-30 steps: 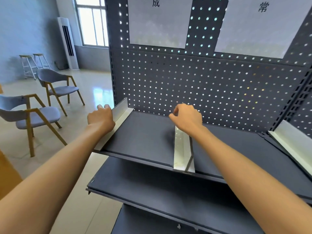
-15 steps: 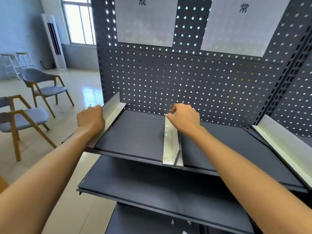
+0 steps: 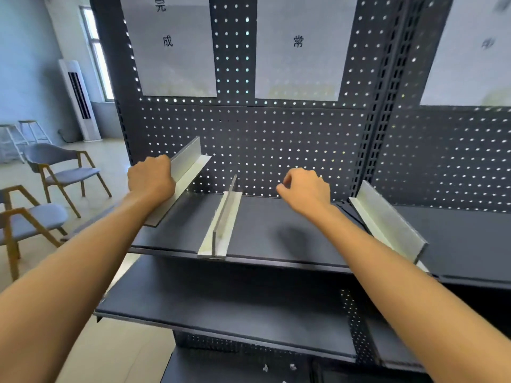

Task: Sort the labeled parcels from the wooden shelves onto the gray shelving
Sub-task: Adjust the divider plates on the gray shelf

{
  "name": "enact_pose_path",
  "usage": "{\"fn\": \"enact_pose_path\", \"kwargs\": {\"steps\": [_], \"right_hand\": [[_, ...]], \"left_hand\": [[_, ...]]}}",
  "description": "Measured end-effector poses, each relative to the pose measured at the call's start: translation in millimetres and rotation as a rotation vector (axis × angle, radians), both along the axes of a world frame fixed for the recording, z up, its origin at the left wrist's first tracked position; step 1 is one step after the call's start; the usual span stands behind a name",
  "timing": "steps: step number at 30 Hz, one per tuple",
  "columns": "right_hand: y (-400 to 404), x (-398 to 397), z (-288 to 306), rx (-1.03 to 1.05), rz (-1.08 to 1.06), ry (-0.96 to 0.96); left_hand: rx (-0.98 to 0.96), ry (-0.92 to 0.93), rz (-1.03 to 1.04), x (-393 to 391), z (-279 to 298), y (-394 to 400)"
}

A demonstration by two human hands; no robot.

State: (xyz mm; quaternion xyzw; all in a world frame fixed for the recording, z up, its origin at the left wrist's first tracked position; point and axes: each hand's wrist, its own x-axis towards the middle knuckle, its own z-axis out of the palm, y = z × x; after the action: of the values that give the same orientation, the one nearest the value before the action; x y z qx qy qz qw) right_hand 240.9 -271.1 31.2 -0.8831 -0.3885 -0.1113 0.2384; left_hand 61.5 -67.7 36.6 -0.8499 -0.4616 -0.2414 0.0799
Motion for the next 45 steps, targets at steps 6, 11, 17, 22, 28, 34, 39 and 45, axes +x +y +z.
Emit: {"fn": "enact_pose_path", "kwargs": {"steps": [6,11,17,22,28,34,39,45], "right_hand": [[-86,40,3,0.0,-0.018,0.008],[-160,72,6,-0.002,-0.033,-0.02],[-229,111,6,-0.016,-0.118,-0.016],[-269,140,0,-0.007,-0.211,-0.001],[-313,170,-7,-0.013,-0.299,0.011],[-360,208,-9,0.011,-0.405,0.019],[-394,248,-11,0.008,-0.399,0.018],[-444,307,-4,-0.001,-0.329,-0.017]], "left_hand": [[0.017,-0.048,-0.034,36,12,-89],[0.016,-0.051,-0.046,75,11,-164],[0.006,-0.046,-0.084,120,13,-225],[0.007,-0.042,-0.164,162,16,-257],[0.015,-0.052,-0.261,218,15,-285],[0.034,-0.041,-0.349,268,14,-321],[0.029,-0.057,-0.344,303,15,-355],[-0.006,-0.088,-0.257,344,10,-417]]}}
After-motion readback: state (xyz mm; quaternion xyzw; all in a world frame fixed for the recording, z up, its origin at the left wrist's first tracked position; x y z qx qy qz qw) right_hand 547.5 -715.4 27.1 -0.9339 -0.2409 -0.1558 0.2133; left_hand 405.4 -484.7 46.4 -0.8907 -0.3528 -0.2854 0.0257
